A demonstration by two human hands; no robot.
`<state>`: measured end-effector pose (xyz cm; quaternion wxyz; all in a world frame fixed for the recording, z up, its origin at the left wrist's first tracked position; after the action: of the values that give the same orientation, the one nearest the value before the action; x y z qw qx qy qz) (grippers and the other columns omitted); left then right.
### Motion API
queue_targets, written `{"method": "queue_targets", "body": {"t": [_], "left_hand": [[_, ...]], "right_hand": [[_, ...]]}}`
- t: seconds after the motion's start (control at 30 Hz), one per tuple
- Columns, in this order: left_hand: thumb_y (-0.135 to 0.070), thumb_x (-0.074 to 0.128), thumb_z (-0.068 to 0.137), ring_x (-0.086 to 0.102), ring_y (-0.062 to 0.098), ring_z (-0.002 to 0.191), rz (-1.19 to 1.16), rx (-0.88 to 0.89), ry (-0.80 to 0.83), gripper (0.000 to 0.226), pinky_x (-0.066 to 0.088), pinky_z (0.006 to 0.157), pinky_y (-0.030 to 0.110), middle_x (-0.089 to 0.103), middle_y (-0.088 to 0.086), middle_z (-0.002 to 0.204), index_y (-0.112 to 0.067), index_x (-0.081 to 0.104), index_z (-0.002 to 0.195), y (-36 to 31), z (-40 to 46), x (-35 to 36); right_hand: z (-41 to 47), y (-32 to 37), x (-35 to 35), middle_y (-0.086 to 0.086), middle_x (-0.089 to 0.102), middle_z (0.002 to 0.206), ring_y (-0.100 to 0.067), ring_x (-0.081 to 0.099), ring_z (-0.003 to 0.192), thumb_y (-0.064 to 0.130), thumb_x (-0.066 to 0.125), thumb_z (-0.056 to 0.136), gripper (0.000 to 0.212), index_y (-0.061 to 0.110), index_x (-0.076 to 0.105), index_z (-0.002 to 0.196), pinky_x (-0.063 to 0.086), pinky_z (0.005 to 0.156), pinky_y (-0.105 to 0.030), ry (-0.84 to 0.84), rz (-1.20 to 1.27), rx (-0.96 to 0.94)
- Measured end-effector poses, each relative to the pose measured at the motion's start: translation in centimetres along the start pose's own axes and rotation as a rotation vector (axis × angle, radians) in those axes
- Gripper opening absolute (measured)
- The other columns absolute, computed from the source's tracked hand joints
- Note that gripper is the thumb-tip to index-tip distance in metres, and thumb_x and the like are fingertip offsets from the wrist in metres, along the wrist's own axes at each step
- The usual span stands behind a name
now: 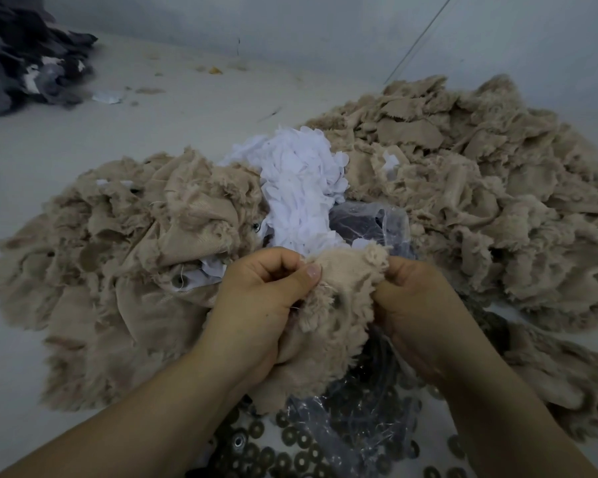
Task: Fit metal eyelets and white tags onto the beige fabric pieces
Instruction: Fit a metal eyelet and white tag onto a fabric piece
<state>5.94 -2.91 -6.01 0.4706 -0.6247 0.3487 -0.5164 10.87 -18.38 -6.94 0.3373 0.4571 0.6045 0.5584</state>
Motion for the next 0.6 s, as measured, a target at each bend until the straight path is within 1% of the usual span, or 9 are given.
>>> {"method": "queue_targets", "body": {"t": [0.07,0.1,0.17,0.23,0.3,0.4,0.47,0.53,0.6], "left_hand": [[-0.02,0.074,0.068,0.053,0.011,0.055,-0.024,-0.003,0.014,0.011,0.049,0.055,0.021,0.058,0.002,0.058,-0.016,0.066,0.061,0.1,-0.1,0.2],[-0.019,0.074,0.068,0.053,0.011,0.055,-0.032,-0.003,0.019,0.01,0.049,0.055,0.02,0.058,0.002,0.058,-0.016,0.067,0.061,0.1,-0.1,0.2],[-0.018,0.073,0.068,0.053,0.01,0.055,-0.025,0.002,0.037,0.009,0.048,0.054,0.019,0.059,0.001,0.058,-0.016,0.068,0.061,0.1,-0.2,0.5],[-0.017,0.073,0.068,0.053,0.007,0.052,-0.013,0.011,0.053,0.009,0.047,0.053,0.017,0.059,0.0,0.057,-0.016,0.069,0.06,0.0,-0.3,0.8],[-0.018,0.072,0.068,0.054,0.008,0.052,0.005,0.019,0.052,0.009,0.047,0.052,0.018,0.06,0.0,0.057,-0.016,0.069,0.06,-0.1,-0.3,0.8],[-0.021,0.074,0.069,0.056,0.014,0.057,0.083,0.046,0.038,0.009,0.049,0.056,0.023,0.063,0.005,0.061,-0.018,0.071,0.061,-0.3,-0.2,0.6],[-0.016,0.075,0.075,0.054,0.015,0.059,0.167,0.082,0.038,0.014,0.047,0.057,0.024,0.063,0.005,0.062,-0.02,0.071,0.062,-0.4,-0.2,0.5],[-0.008,0.074,0.082,0.052,0.015,0.058,0.231,0.107,0.039,0.023,0.045,0.056,0.024,0.061,0.007,0.061,-0.019,0.07,0.063,-0.5,-0.2,0.5],[-0.007,0.073,0.084,0.05,0.016,0.057,0.275,0.117,0.044,0.023,0.043,0.054,0.026,0.058,0.012,0.06,-0.016,0.069,0.064,-0.6,-0.2,0.5]], "right_hand": [[-0.2,0.7,-0.4,-0.011,0.078,0.09,-0.028,0.076,0.081,0.0,0.064,0.091,0.015,0.006,0.076,0.099,0.062,0.068,-0.036,-0.064,-0.067,-0.07],[-0.4,1.0,-0.3,-0.011,0.078,0.088,-0.027,0.076,0.08,-0.002,0.067,0.088,0.015,0.007,0.076,0.097,0.062,0.066,-0.035,-0.07,-0.09,-0.105],[-0.7,1.2,0.2,-0.013,0.077,0.088,-0.031,0.075,0.082,-0.005,0.069,0.084,0.015,0.002,0.076,0.095,0.062,0.07,-0.043,-0.059,-0.107,-0.135],[-0.6,1.1,0.4,-0.016,0.076,0.087,-0.035,0.074,0.083,-0.006,0.068,0.085,0.011,-0.002,0.075,0.092,0.061,0.074,-0.049,-0.055,-0.137,-0.133],[-0.7,1.1,0.6,-0.015,0.077,0.086,-0.032,0.074,0.082,-0.002,0.066,0.088,0.011,0.0,0.077,0.09,0.062,0.074,-0.046,-0.019,-0.139,-0.135],[-0.9,1.6,1.2,-0.008,0.078,0.09,-0.025,0.075,0.085,-0.001,0.067,0.088,0.013,0.004,0.077,0.094,0.062,0.075,-0.04,0.035,-0.17,-0.186],[-1.0,1.9,0.9,-0.006,0.078,0.088,-0.023,0.075,0.084,-0.005,0.071,0.084,0.016,0.005,0.077,0.094,0.062,0.072,-0.036,-0.013,-0.169,-0.228],[-0.9,1.9,0.5,-0.005,0.078,0.086,-0.022,0.075,0.081,-0.008,0.073,0.081,0.021,0.009,0.077,0.092,0.062,0.069,-0.035,-0.061,-0.161,-0.24],[-0.9,1.8,0.4,-0.006,0.078,0.084,-0.023,0.076,0.079,-0.01,0.073,0.079,0.025,0.012,0.078,0.089,0.062,0.067,-0.035,-0.069,-0.14,-0.238]]}}
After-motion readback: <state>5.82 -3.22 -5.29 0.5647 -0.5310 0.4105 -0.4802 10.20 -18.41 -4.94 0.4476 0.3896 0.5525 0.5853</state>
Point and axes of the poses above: each hand's wrist, its own z-axis towards the middle knuckle, its own x-axis out of the palm, y = z × x, the point moved 7 cm from there along z, towards the middle knuckle
